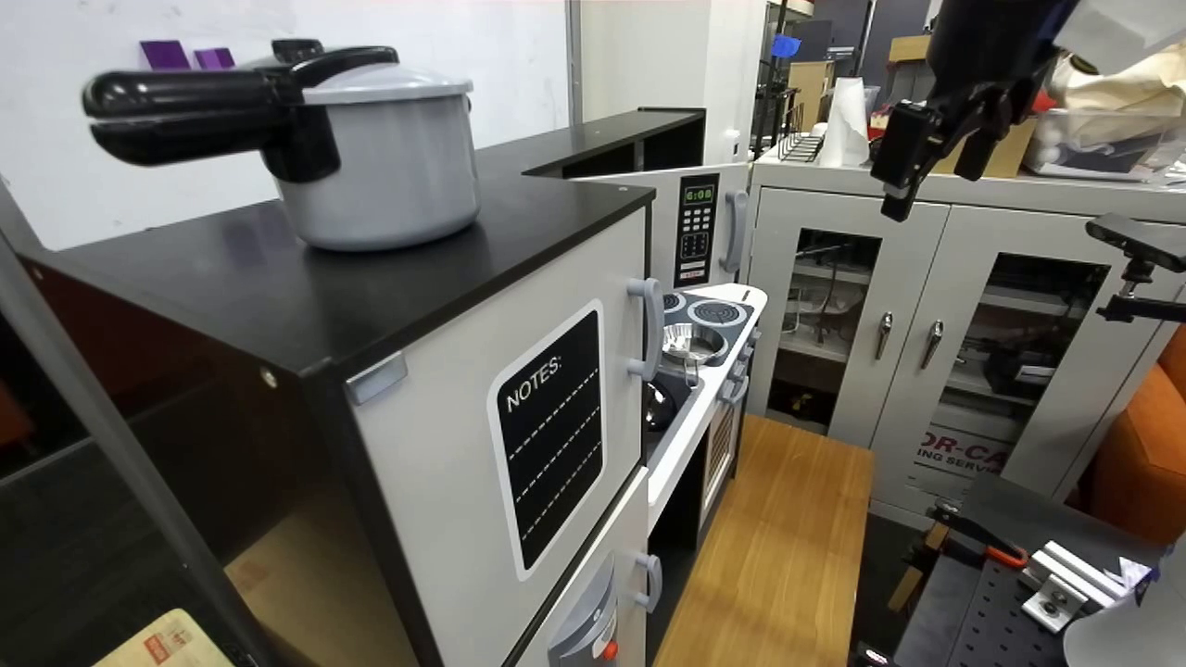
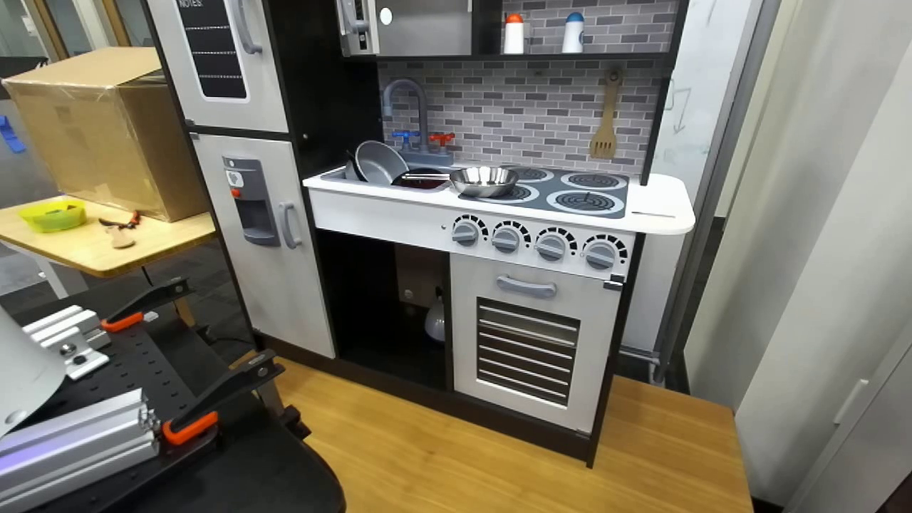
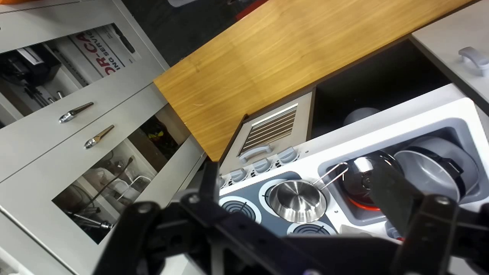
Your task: Open the top compartment of the refrigerator
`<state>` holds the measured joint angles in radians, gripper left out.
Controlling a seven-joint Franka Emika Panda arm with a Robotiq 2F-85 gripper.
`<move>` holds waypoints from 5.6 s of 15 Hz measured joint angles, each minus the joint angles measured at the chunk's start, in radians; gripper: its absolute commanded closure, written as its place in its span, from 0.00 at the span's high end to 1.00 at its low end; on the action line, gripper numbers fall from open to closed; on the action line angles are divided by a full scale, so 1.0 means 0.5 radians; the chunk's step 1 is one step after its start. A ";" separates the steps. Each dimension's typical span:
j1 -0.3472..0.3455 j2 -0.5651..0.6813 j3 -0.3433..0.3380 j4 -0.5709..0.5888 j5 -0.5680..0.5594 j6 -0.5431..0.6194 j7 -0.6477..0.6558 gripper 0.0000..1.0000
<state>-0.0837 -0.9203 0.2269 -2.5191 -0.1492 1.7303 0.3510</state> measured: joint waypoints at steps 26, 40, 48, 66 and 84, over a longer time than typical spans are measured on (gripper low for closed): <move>0.538 -0.075 -0.261 -0.006 0.438 0.094 -0.759 1.00; 0.565 -0.091 -0.206 -0.058 0.410 0.281 -0.818 1.00; 0.776 -0.038 -0.007 -0.168 0.467 0.569 -0.817 1.00; 0.782 -0.011 0.064 -0.176 0.466 0.615 -0.640 1.00; 0.736 0.023 0.243 -0.230 0.480 0.769 -0.302 1.00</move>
<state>0.2840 -0.9088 0.3485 -2.6339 0.0910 2.1146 0.2000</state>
